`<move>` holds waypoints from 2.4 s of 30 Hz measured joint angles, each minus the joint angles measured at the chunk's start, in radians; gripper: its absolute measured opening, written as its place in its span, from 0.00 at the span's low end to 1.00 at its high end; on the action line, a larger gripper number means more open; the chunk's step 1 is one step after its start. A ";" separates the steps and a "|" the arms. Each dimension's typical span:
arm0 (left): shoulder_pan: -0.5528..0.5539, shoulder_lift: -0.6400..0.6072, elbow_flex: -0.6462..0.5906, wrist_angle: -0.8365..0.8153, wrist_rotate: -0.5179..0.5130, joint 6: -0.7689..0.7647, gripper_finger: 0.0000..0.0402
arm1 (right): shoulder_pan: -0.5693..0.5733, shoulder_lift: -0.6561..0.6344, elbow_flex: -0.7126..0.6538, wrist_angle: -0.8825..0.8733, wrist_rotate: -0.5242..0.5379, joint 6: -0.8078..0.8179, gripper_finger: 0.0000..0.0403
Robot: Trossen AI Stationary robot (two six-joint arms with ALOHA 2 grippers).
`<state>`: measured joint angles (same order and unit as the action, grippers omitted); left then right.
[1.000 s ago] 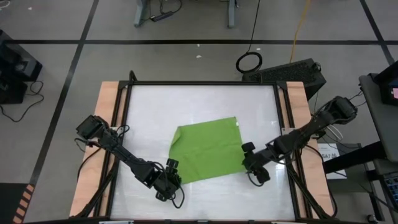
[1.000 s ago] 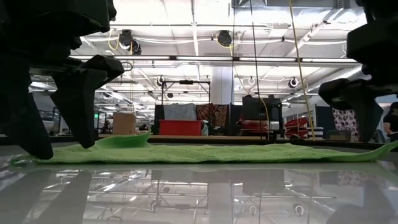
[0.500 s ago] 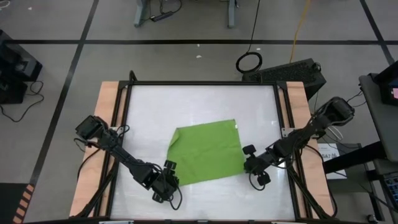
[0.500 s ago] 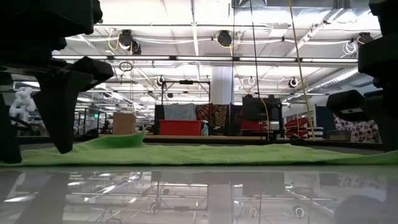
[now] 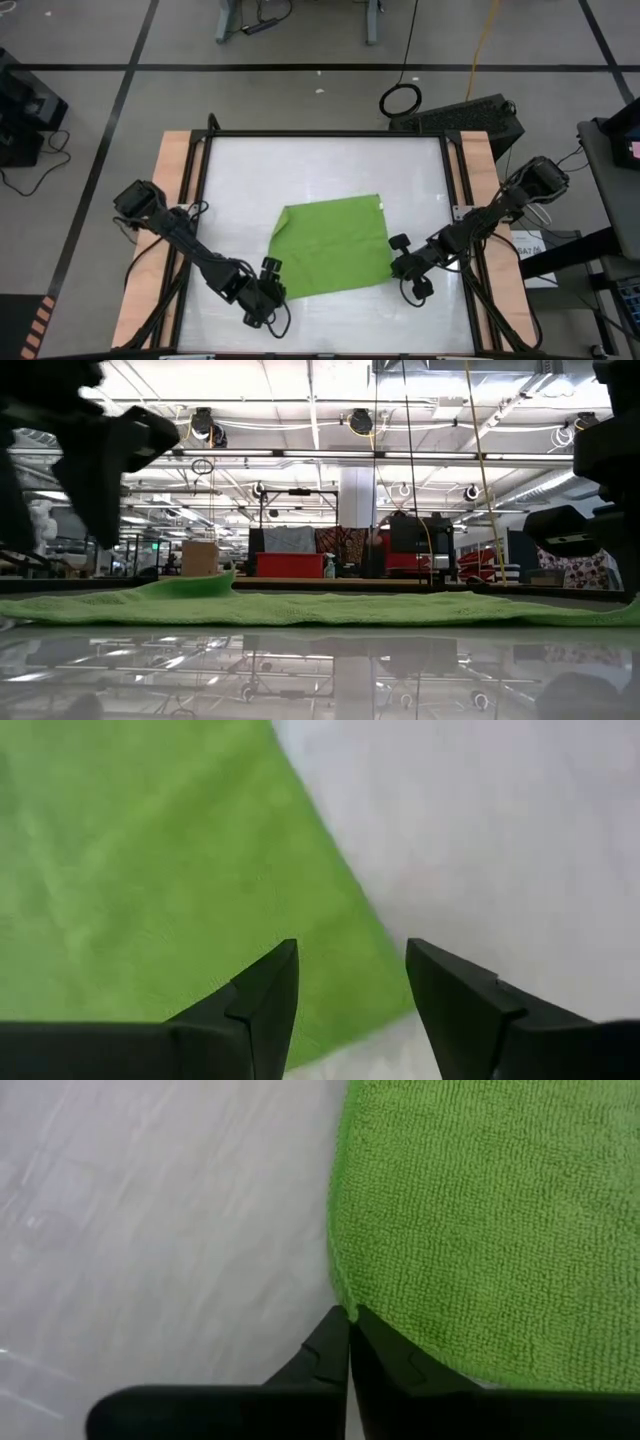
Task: Roll towel
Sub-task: Roll the green microfiber cloth
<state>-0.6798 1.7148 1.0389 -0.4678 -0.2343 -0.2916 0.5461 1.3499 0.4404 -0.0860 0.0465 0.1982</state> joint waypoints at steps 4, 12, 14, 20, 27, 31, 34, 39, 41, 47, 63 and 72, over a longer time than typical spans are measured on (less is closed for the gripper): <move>-0.022 0.025 -0.006 0.005 0.024 -0.019 0.48 | 0.000 0.000 0.000 0.004 0.001 0.000 0.00; -0.035 0.097 -0.007 0.021 0.018 -0.030 0.48 | -0.001 0.000 0.000 0.006 0.001 0.000 0.00; -0.035 0.113 -0.004 0.026 0.024 -0.027 0.48 | -0.001 0.000 0.000 0.006 0.001 0.000 0.00; -0.036 0.137 -0.002 0.038 -0.004 -0.039 0.44 | -0.001 0.001 0.000 0.009 0.006 0.003 0.00; -0.030 0.141 -0.003 0.043 -0.060 -0.032 0.10 | -0.001 -0.001 0.000 0.010 0.006 0.003 0.00; -0.014 0.141 -0.005 0.029 -0.122 -0.013 0.03 | -0.002 -0.026 0.000 0.013 0.008 0.003 0.00; 0.003 0.117 -0.007 -0.041 -0.165 -0.005 0.01 | -0.002 -0.070 0.000 0.013 0.007 0.001 0.00; 0.031 0.002 -0.006 -0.185 -0.316 0.012 0.01 | -0.002 -0.191 0.000 -0.010 0.024 -0.028 0.00; 0.047 -0.060 -0.006 -0.239 -0.365 0.013 0.01 | -0.002 -0.256 0.008 -0.041 0.060 -0.048 0.00; 0.123 -0.226 -0.005 -0.296 -0.461 0.042 0.00 | -0.021 -0.458 0.055 -0.156 0.250 -0.127 0.00; 0.365 -0.310 0.000 -0.322 -0.791 0.145 0.00 | -0.262 -0.663 0.062 -0.072 0.604 -0.425 0.00; 0.595 -0.410 0.001 -0.027 -0.827 0.521 0.00 | -0.517 -0.677 0.163 -0.055 0.603 -0.680 0.00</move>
<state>-0.0852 1.3046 1.0401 -0.4951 -1.0615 0.2289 0.0293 0.6731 0.6031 -0.1410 0.6491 -0.4818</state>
